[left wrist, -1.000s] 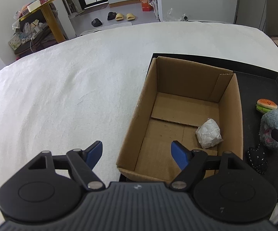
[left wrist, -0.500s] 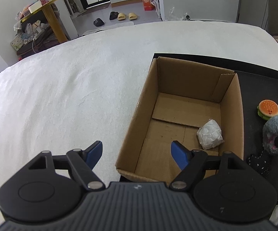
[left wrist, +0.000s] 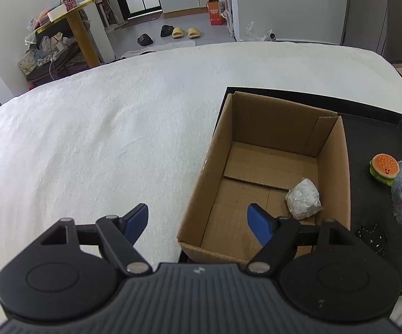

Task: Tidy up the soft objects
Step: 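Lift the grey mouse and drop it into the box with the right gripper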

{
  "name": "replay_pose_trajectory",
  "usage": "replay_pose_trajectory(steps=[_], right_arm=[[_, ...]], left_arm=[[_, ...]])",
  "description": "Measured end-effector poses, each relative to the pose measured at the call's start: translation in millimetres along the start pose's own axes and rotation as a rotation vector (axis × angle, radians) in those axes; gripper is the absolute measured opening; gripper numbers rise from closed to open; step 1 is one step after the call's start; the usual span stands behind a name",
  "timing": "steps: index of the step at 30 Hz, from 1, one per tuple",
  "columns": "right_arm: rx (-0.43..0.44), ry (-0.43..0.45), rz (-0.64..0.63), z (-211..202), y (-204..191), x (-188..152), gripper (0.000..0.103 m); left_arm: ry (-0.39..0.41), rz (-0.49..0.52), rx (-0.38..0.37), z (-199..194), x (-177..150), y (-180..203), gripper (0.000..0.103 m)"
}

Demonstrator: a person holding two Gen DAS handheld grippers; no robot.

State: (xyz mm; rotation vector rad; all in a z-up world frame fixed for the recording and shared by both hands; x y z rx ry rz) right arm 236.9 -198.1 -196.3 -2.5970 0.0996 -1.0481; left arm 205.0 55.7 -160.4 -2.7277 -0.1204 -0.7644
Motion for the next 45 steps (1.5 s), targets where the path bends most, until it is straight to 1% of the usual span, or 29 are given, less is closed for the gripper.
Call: replay_pose_trajectory(steps=[4, 14, 23, 30, 40, 45], right_arm=[[-0.005, 0.012, -0.015, -8, -9, 6, 0.050], [-0.010, 0.046, -0.070, -20, -38, 19, 0.050], [-0.001, 0.071, -0.124, -27, -69, 31, 0.050], [0.007, 0.085, -0.171, -24, -93, 38, 0.050], [0.019, 0.067, -0.257, -14, -124, 35, 0.050], [0.035, 0.046, -0.314, -8, -144, 30, 0.050]], left_arm=[[0.019, -0.007, 0.008, -3, -1, -3, 0.077], [0.037, -0.030, -0.016, -3, -3, -10, 0.077], [0.041, -0.072, -0.053, 2, -6, -19, 0.077], [0.043, -0.094, -0.079, 8, -8, -25, 0.077], [0.040, -0.127, -0.124, 15, -10, -31, 0.076], [0.030, -0.136, -0.143, 22, -11, -35, 0.074]])
Point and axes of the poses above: each gripper's, at about its wrist camera, not at the fingertips, and z roughly the way its jaws point, y to its right, x to its top, the point moved 3 cm from there along z, roughly the way its jaws point, and after that the axes turned 11 degrees about z, right-handed, at the moved point
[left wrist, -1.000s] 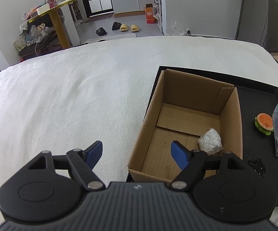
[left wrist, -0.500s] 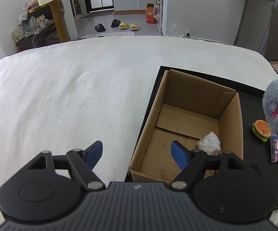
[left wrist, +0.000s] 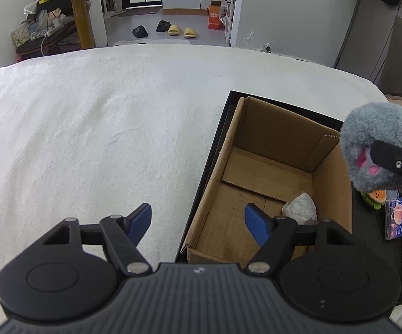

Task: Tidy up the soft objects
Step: 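Lift the grey mouse and drop it into the box with the right gripper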

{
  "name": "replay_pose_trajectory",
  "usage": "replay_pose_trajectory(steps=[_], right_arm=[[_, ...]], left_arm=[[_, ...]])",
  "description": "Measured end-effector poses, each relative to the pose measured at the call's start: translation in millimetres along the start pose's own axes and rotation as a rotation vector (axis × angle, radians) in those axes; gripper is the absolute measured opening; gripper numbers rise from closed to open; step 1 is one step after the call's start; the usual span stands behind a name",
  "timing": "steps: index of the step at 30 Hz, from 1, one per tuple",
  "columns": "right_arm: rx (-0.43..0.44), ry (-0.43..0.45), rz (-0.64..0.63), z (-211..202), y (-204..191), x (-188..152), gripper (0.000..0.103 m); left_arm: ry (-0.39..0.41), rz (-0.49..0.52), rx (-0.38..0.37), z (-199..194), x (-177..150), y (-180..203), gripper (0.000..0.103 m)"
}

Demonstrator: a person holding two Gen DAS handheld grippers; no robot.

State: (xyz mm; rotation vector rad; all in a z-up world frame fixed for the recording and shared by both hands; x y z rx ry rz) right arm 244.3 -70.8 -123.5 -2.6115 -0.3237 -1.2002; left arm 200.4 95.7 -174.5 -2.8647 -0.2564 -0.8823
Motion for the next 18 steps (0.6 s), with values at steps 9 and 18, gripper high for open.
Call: replay_pose_trajectory(steps=[9, 18], right_arm=[[0.021, -0.042, -0.078, 17, -26, -1, 0.050], [0.057, -0.073, -0.095, 31, -45, 4, 0.050]], left_arm=[[-0.014, -0.015, -0.039, 9, -2, -3, 0.062], [-0.054, -0.048, -0.087, 19, -7, -9, 0.013]])
Point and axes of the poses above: each gripper's, at about its wrist camera, not at the fingertips, and z roughly the way its jaws point, y to its right, x to its top, the point moved 3 cm from there along z, roughly the way its jaws point, and after that the axes turned 11 degrees about z, right-handed, at the moved point
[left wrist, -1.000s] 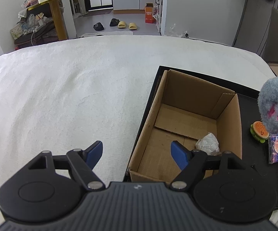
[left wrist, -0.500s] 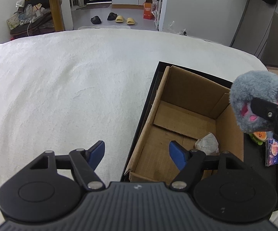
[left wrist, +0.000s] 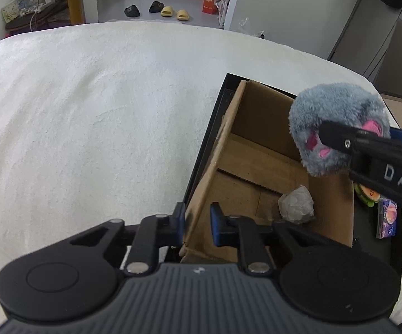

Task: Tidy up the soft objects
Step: 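Lift the grey mouse and drop it into the box with the right gripper, then lower the right gripper onto the black cat plush and close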

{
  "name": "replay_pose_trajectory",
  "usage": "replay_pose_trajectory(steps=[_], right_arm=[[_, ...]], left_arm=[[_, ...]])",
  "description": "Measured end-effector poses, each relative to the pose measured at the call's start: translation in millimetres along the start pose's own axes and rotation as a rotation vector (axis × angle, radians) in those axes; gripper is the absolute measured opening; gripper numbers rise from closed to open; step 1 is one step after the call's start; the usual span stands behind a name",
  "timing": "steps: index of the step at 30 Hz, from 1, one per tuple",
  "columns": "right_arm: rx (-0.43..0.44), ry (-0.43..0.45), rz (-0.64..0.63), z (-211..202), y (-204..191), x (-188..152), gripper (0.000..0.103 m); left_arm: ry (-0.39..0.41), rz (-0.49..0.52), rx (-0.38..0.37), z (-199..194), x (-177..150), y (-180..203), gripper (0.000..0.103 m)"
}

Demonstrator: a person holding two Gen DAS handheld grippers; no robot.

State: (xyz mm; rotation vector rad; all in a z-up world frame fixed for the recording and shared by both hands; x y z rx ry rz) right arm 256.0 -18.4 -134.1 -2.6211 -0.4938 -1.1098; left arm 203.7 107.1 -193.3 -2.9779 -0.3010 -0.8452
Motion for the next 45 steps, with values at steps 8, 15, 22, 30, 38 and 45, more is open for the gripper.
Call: replay_pose_trajectory(steps=[8, 15, 22, 30, 38, 45], right_arm=[[0.059, 0.002, 0.011, 4, -7, 7, 0.073], [0.028, -0.008, 0.037, -5, 9, -4, 0.073], [-0.006, -0.004, 0.091, -20, 35, -17, 0.073], [-0.024, -0.014, 0.164, -31, 66, -37, 0.073], [-0.019, -0.035, 0.220, -36, 88, -55, 0.073], [0.001, -0.076, 0.293, -34, 110, -76, 0.073]], left_arm=[[-0.001, 0.006, -0.004, 1, 1, 0, 0.012], [-0.017, 0.020, 0.013, 3, 5, 3, 0.017], [-0.004, 0.035, 0.040, -2, 4, 8, 0.032], [0.014, 0.062, 0.078, -12, 4, 13, 0.048], [0.051, 0.132, 0.121, -22, 3, 27, 0.065], [0.055, 0.207, 0.168, -22, 4, 41, 0.076]])
Point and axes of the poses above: each gripper's, at about its wrist camera, not at the fingertips, and z roughly the way its jaws point, y to its right, x to its top, the point moved 3 cm from there along z, roughly the way its jaws point, and after that the axes turned 11 degrees about z, right-handed, at the moved point
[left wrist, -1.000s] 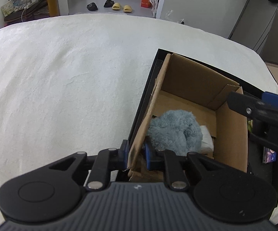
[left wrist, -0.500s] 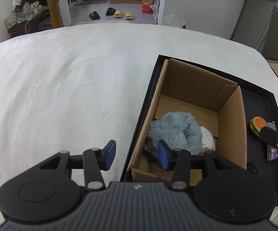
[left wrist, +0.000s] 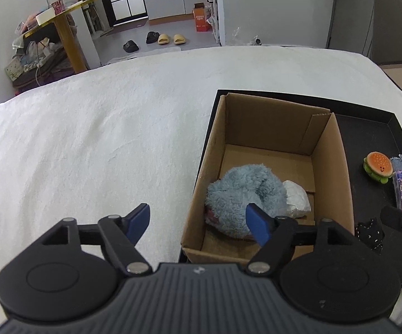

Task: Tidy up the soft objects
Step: 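Lower the right gripper onto the black cat plush and close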

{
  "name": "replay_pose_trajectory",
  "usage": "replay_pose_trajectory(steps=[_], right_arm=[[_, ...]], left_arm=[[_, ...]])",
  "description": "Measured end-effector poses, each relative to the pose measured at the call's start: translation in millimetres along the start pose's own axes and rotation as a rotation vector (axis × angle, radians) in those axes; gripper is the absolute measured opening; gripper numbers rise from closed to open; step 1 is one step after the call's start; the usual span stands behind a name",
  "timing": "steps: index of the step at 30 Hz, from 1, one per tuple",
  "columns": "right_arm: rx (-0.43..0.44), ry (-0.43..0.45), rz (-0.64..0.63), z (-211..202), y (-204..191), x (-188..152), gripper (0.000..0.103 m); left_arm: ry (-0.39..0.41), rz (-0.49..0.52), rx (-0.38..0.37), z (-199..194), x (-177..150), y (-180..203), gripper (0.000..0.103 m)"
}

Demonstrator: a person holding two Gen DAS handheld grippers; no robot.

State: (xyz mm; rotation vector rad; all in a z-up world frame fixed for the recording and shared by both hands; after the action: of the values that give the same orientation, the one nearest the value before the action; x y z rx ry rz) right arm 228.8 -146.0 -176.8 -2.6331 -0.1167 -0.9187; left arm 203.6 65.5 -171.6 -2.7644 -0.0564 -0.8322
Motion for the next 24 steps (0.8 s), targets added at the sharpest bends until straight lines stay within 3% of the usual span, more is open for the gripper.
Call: replay_pose_trajectory(steps=[16, 21, 24], right_arm=[[0.021, -0.073, 0.179, 34, 56, -27, 0.073], [-0.017, -0.109, 0.121, 54, 50, -37, 0.073], [0.006, -0.140, 0.104, 62, 45, -42, 0.073]], left_arm=[[-0.028, 0.060, 0.053, 3, 6, 14, 0.080], [-0.056, 0.084, 0.071, 8, 9, 20, 0.080], [-0.065, 0.103, 0.084, 10, 9, 24, 0.080]])
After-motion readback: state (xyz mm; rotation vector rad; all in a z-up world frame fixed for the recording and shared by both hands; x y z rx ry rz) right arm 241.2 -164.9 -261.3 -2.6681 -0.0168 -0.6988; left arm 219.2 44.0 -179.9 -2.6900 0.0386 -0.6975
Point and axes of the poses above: each gripper's, at about its wrist camera, not at the fingertips, and z roughly the way its jaws point, y to its right, x to its top, the point moved 3 cm from there along z, roughly the way its jaws point, and after that the axes turned 11 degrees about z, right-handed, at the moved point
